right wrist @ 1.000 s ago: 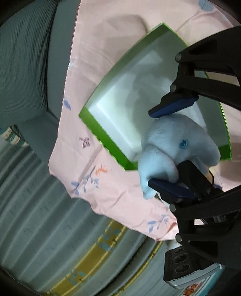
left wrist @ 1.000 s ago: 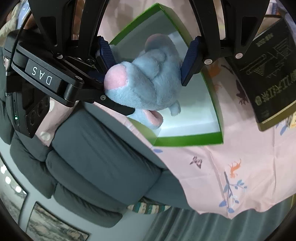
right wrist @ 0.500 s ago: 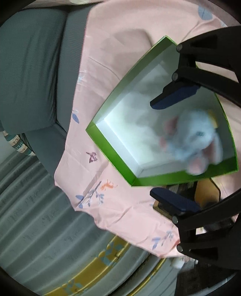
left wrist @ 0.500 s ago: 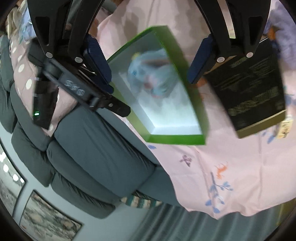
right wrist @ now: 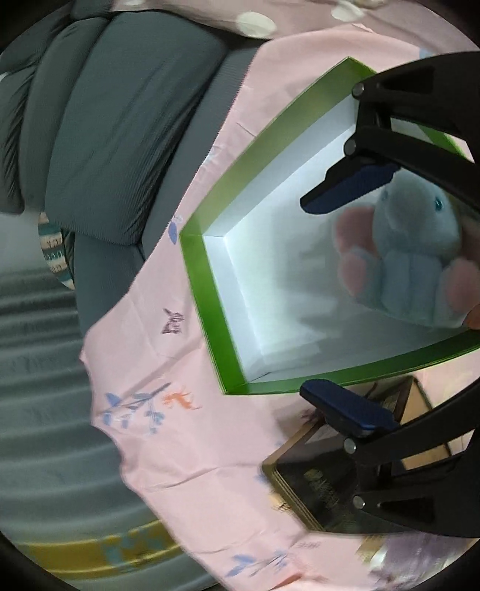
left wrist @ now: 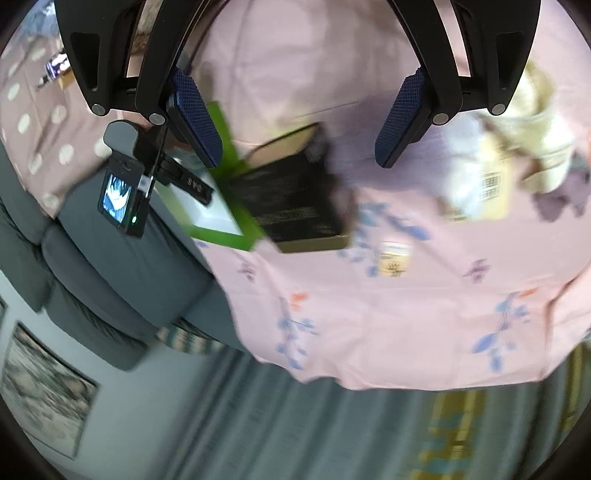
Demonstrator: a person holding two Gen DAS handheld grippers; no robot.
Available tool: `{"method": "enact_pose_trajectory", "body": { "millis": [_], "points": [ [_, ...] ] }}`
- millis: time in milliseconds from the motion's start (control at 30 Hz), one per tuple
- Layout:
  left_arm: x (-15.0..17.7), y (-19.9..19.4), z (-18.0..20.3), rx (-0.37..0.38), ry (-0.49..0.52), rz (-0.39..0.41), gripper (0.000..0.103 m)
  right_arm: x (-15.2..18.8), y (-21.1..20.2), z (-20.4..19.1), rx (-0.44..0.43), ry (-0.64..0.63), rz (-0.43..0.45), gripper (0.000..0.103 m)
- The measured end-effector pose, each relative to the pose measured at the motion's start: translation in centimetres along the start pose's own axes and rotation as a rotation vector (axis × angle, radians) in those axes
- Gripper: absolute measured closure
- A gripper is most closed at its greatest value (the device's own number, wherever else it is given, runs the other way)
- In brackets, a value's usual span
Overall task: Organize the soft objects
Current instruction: 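Withdraw the right tool from the box back toward the pile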
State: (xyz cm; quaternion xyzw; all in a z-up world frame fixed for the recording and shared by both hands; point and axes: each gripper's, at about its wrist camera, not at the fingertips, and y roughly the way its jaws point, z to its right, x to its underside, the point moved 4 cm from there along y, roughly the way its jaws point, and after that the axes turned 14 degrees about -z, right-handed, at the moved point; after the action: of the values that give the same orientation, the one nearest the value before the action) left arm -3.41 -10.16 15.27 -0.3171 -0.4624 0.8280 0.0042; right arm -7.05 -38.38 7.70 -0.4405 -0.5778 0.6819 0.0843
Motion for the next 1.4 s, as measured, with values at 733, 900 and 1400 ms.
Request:
{"method": "enact_pose_trajectory", "body": {
  "millis": [733,900,1400],
  "points": [
    [5.7,-3.4,-12.8,-0.089,-0.31,0.033,0.018,2.4,-0.4,-0.4,-0.135,-0.28,0.005,0.019],
    [7.5,-4.4,-15.1,-0.121,-0.349,0.029,0.018,2.5,-3.6,-0.9,-0.139,-0.289,0.059,0.003],
    [12.7,-7.7,-24.2,-0.147,-0.547,0.046,0.008,7.0,-16.5,-22.1,-0.745,-0.53,-0.16,0.001]
  ]
}}
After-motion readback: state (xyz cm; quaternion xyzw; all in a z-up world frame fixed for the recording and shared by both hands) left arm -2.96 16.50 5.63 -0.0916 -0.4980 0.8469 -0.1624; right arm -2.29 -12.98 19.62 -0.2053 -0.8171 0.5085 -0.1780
